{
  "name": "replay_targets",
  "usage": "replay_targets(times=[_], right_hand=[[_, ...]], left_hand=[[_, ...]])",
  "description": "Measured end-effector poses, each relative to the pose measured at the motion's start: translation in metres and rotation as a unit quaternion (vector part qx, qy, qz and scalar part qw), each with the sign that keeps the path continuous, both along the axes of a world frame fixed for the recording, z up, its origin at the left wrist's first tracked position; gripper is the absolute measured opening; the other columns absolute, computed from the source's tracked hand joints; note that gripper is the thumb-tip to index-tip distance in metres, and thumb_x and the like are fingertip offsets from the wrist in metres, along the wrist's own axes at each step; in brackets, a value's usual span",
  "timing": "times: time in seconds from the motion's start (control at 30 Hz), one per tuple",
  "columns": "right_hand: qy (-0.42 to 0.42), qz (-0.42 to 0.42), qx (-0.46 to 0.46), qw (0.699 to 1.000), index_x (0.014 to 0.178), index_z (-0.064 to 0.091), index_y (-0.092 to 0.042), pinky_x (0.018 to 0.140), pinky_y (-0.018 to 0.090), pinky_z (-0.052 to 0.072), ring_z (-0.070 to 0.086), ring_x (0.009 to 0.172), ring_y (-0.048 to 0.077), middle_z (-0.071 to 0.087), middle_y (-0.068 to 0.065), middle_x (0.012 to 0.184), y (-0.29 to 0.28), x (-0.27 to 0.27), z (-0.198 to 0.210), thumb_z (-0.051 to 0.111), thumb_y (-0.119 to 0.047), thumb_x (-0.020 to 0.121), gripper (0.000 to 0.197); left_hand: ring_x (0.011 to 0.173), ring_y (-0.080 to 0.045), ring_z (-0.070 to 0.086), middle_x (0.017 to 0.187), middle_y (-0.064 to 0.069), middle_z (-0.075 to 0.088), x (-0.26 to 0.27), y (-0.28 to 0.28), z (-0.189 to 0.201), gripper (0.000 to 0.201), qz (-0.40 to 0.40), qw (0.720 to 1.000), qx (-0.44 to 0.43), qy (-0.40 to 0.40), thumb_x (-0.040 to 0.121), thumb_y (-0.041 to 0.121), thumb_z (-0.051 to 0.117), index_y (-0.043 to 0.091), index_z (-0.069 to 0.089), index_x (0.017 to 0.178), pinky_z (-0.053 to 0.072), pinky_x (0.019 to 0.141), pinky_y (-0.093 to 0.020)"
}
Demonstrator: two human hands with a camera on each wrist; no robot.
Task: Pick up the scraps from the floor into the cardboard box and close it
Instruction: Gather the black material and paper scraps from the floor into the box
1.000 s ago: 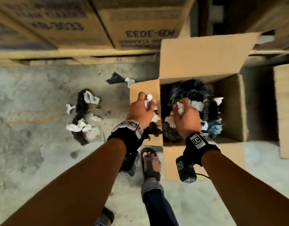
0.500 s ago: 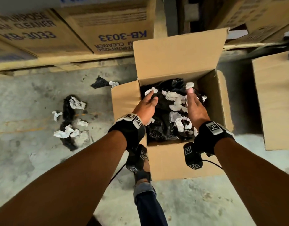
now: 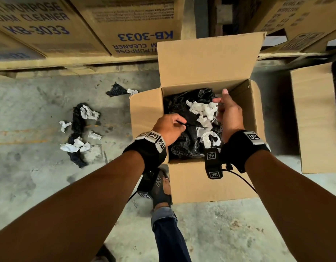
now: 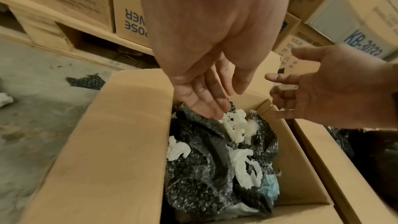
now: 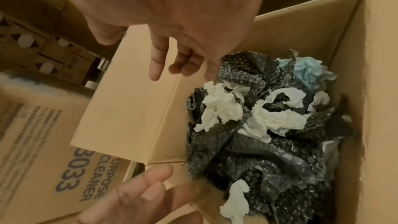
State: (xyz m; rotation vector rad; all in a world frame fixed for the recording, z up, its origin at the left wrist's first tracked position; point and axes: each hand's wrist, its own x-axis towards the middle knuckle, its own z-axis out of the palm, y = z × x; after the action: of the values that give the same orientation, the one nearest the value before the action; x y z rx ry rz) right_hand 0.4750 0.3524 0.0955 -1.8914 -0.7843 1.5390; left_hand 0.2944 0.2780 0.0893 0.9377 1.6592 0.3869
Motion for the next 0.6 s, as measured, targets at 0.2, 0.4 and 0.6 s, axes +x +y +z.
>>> replay_targets(times=[0.2, 0.4, 0.6], right_hand=[[-0.063, 0.118, 0.034, 0.99, 0.098, 0.071, -0.015, 0.072, 0.018, 0.048, 0.062, 0.092, 0.008, 0.07, -0.002, 0.098, -0.019, -0.009, 0.005, 0.065, -0.033, 0.093, 0.02], [-0.197, 0.314, 0.098, 0.924, 0.092, 0.069, -0.022, 0.078, 0.029, 0.051, 0.068, 0.082, 0.018, 0.071, -0.003, 0.092, -0.045, -0.022, 0.002, 0.064, -0.026, 0.093, 0.006], [-0.21, 0.417, 0.125, 0.875, 0.091, 0.069, -0.025, 0.078, 0.035, 0.052, 0.067, 0.084, 0.026, 0.072, 0.005, 0.091, -0.076, -0.11, 0.017, 0.065, -0.02, 0.092, 0.006]], left_hand=[[0.09, -0.014, 0.065, 0.094, 0.005, 0.068, -0.01, -0.021, 0.0, 0.019, -0.043, 0.997, 0.009, 0.057, 0.089, 0.025, 0.065, 0.021, 0.07, 0.107, 0.044, 0.078, -0.02], [0.098, -0.016, 0.066, 0.109, 0.0, 0.072, -0.063, -0.052, 0.018, 0.029, -0.016, 0.995, 0.012, 0.095, 0.088, 0.037, 0.066, 0.017, 0.07, 0.108, 0.052, 0.09, -0.03], [0.104, -0.022, 0.065, 0.114, -0.005, 0.07, -0.178, -0.12, 0.046, 0.038, 0.052, 0.983, 0.005, 0.176, 0.086, 0.042, 0.068, 0.016, 0.067, 0.115, 0.049, 0.092, -0.03]])
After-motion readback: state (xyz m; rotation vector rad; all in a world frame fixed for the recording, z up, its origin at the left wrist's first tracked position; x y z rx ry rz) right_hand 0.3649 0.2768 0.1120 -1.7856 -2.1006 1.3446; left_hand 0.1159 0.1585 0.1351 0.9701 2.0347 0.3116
